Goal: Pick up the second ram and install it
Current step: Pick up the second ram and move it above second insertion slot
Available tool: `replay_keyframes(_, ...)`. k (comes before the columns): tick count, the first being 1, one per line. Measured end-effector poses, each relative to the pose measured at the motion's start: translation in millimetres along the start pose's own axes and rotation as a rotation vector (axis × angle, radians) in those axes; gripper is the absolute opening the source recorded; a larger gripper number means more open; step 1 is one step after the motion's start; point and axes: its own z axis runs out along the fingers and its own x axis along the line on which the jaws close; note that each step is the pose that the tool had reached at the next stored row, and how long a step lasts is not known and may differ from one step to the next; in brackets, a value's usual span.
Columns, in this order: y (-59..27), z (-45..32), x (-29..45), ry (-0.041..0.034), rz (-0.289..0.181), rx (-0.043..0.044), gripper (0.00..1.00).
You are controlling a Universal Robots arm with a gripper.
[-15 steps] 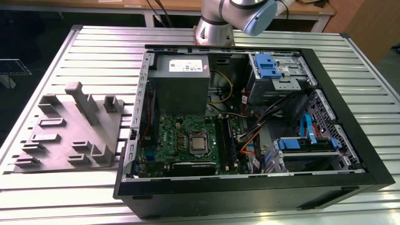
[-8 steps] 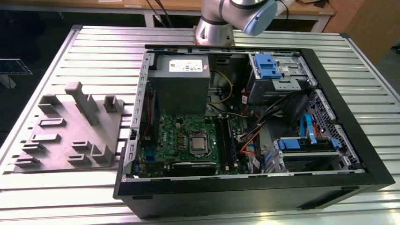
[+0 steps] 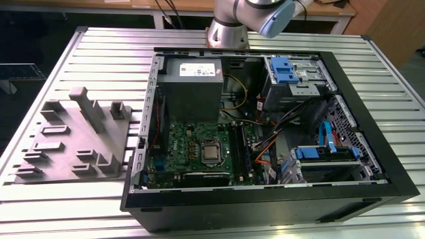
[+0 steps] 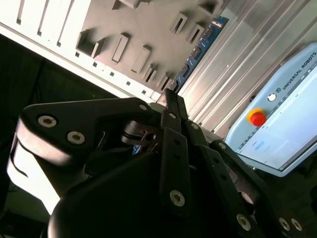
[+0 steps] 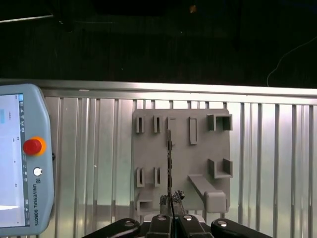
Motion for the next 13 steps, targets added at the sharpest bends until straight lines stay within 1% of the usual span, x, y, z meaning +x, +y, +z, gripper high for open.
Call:
replay_keyframes(7, -20.9, 1.6, -1.9, -0.002, 0.001, 0.0, 0.11)
replay_keyframes(13, -40.8, 3.4, -2.3, -0.0029, 0.002, 0.0, 0.11)
